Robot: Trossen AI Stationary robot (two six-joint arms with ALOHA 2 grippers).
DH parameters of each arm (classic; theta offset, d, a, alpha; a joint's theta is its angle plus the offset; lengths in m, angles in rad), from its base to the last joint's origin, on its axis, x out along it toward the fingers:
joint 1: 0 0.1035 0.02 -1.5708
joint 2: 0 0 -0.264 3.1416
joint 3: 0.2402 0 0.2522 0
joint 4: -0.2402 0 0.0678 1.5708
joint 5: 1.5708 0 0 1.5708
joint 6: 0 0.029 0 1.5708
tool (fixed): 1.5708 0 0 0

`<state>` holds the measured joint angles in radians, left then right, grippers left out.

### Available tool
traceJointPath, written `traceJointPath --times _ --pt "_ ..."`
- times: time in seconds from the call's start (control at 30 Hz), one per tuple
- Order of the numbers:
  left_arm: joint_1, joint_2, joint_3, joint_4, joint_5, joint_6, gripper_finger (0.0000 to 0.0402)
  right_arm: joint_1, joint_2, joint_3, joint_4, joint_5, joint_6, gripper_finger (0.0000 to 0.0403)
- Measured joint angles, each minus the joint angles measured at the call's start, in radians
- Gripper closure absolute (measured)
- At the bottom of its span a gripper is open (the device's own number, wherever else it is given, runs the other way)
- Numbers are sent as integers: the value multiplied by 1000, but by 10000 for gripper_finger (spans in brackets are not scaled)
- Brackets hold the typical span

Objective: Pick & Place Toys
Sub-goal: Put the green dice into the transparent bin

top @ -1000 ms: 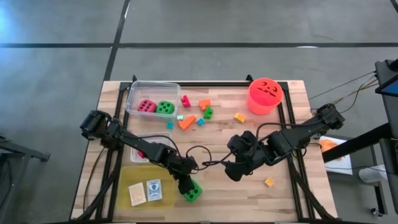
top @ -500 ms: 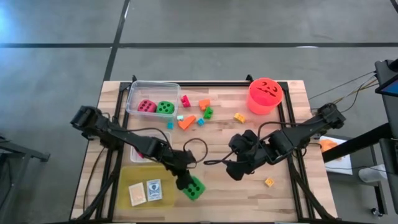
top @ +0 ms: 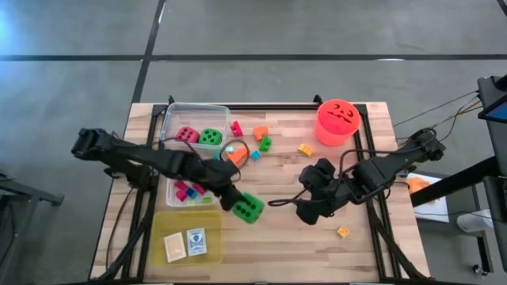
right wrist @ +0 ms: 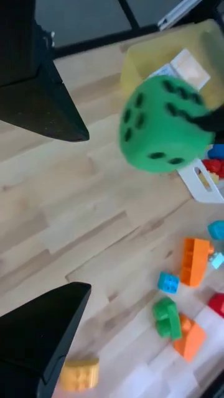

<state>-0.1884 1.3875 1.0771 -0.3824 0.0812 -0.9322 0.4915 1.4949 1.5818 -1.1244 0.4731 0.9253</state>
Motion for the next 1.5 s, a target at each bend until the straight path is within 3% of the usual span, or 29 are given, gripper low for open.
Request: traceJointPath --times 0.33,0.73,1.07,1.5 --pt "124 -154 1 -75 -158 -11 398 -1 -17 0 -51 31 -127 19" --pt "180 -257 2 -262 -324 -88 397 -1 -55 0 -52 87 -220 19" --pt "210 -273 2 -317 -349 -80 399 -2 -75 -2 -54 154 -230 19" --pt "211 -273 2 -318 -343 -25 401 -16 -81 -5 -54 159 -230 19"
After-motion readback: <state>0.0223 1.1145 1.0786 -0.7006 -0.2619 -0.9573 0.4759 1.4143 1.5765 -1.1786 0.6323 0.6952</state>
